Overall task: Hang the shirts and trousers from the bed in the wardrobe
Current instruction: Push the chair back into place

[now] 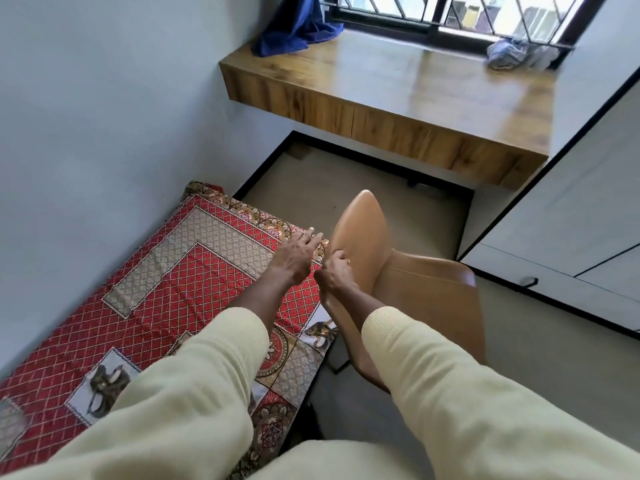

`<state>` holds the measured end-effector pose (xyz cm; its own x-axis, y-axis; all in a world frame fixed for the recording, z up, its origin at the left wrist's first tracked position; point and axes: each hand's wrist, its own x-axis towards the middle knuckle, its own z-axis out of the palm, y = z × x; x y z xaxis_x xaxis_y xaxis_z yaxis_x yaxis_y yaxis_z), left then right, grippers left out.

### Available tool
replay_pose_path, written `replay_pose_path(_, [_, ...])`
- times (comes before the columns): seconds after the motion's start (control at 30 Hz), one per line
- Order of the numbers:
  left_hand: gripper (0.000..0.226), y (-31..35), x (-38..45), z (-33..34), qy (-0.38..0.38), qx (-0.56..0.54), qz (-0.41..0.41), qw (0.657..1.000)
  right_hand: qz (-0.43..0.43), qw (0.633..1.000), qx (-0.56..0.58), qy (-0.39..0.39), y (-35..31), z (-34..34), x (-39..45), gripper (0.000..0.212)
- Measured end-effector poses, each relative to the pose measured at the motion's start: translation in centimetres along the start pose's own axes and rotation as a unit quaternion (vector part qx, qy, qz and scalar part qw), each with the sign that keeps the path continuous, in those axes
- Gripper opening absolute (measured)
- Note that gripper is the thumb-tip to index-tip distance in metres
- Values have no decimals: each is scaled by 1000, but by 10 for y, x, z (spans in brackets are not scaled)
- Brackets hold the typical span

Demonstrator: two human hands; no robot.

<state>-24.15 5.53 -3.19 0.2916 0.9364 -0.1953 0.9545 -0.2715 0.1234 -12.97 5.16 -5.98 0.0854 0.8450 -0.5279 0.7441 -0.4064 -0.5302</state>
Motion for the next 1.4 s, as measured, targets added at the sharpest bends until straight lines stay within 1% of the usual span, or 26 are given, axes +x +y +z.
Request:
replay_pose_path(0.13, [86,19,-4,6,-25,43,12,999,-25,999,-21,-13,25,6,-30,78])
replay_pose_path(0.2, [82,38,-11,10,-40,60,11,997,-46,997,-47,-28,44,7,-51,73])
replay_pose_path(0.27, [79,62,-23,15,-63,89,22,994,-87,992,-75,-46,67,2,-80,66])
replay_pose_path(0.37, [80,96,-44,32,-95,162,45,981,-142,981,-112,-70,103,-3,-121,63])
replay_pose_path(0.43, [77,122,-67,46,-110,187,43,975,-141,981,-109,-76,135,-7,-147,53])
replay_pose_path(0.5, [77,146,-91,54,-117,185,34,975,-133,981,-106,-93,168,-13,-173,47])
replay_pose_path(0.6, [76,193,-139,65,-106,178,27,978,-154,975,-102,-120,229,-28,-223,50])
replay_pose_path(0.7, [70,235,-182,80,-91,184,20,978,-163,966,-158,-126,279,-43,-261,56])
replay_pose_path(0.73, [68,246,-192,84,-85,183,20,979,-161,965,-158,-135,294,-46,-269,60])
replay_pose_path(0.83, [58,280,-216,91,-73,173,39,981,-150,959,-181,-158,338,-60,-299,70])
replay_pose_path(0.97, [50,313,-242,112,-67,147,96,982,-157,948,-219,-169,391,-79,-330,71])
replay_pose_path(1.07, [43,333,-265,124,-57,125,126,982,-137,947,-241,-166,420,-90,-345,73])
replay_pose_path(1.17, [38,356,-284,129,-16,112,141,984,-125,937,-283,-163,440,-104,-357,72])
replay_pose_path(1.23, [41,371,-296,133,-2,106,135,985,-126,933,-306,-140,453,-112,-368,72])
replay_pose_path(1.33, [42,390,-308,142,7,100,120,988,-129,929,-338,-81,471,-118,-381,68])
replay_pose_path(1.4, [42,398,-314,148,11,98,108,989,-127,931,-338,-47,484,-116,-381,64])
